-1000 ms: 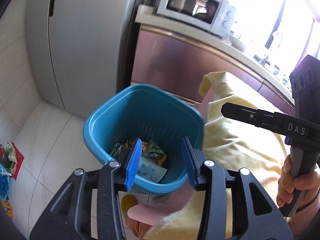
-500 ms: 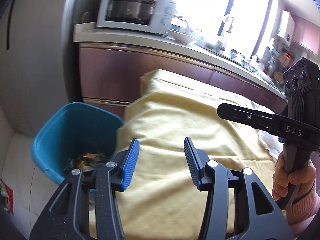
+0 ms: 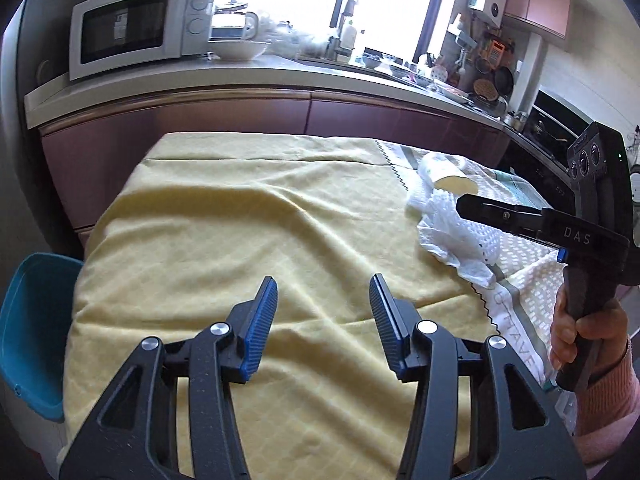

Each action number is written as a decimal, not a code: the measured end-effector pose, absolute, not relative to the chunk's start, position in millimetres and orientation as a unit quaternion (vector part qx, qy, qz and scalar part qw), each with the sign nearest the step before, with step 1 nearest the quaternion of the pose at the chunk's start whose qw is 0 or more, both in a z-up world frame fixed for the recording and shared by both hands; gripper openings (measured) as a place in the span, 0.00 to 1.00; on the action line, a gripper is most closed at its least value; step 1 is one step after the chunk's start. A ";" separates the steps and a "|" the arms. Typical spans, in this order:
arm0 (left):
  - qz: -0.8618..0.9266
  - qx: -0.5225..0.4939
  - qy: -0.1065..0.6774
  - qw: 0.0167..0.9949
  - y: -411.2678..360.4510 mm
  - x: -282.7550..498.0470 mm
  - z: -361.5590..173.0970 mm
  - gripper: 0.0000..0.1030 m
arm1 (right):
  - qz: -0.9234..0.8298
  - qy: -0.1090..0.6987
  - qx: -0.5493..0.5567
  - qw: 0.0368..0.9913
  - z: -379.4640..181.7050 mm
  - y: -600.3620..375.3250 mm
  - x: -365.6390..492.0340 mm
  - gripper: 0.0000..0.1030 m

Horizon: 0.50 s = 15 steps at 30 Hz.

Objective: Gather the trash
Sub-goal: 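Move both open tools back toward the white tissue and foam net, then grasp the white tissue with the left tool while the right tool grasps the white foam net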

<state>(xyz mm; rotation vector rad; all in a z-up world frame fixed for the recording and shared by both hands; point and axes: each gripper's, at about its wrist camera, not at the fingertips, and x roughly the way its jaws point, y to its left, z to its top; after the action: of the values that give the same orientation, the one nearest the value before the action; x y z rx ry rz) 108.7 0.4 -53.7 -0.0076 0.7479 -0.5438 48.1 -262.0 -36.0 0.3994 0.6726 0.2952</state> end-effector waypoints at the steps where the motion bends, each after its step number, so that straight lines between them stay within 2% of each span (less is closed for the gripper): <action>1: -0.268 0.002 0.363 0.893 -7.1 110.1 -55.4 0.47 | 0.129 0.326 0.201 0.915 -38.9 -273.1 46.6 0.41; 6: -0.300 0.021 0.371 0.879 -51.3 117.5 -59.2 0.50 | 0.071 0.322 0.233 0.915 -51.3 -323.2 30.1 0.44; 11: -0.325 0.025 0.386 0.863 -92.1 127.3 -63.7 0.50 | 0.040 0.327 0.260 0.908 -65.5 -350.2 25.5 0.62; 15: -0.341 0.026 0.403 0.849 -116.3 135.9 -70.5 0.52 | 0.046 0.337 0.285 0.896 -79.0 -365.8 27.1 0.64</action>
<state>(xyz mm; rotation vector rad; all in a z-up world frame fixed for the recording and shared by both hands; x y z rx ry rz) 135.9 -116.3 -70.5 0.0552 0.8488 -0.7179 27.1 -365.8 -79.0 0.5913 0.6988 0.0962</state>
